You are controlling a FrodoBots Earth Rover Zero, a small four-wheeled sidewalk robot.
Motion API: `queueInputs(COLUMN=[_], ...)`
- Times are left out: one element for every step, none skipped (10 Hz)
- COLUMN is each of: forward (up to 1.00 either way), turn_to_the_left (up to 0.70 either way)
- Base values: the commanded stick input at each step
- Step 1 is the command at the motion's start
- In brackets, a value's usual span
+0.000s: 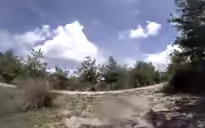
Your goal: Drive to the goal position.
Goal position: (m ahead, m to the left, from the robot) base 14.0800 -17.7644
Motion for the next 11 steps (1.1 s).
queueInputs(forward=[0.7, 0.7, 0.7, 0.7, 0.7, 0.7, 0.7, 0.7, 0.7, 0.7, 0.7], turn_to_the_left=[-0.34, -0.35, -0.35, -0.35, -0.35, -0.35, -0.35, -0.26, 0.0, 0.0, 0.0])
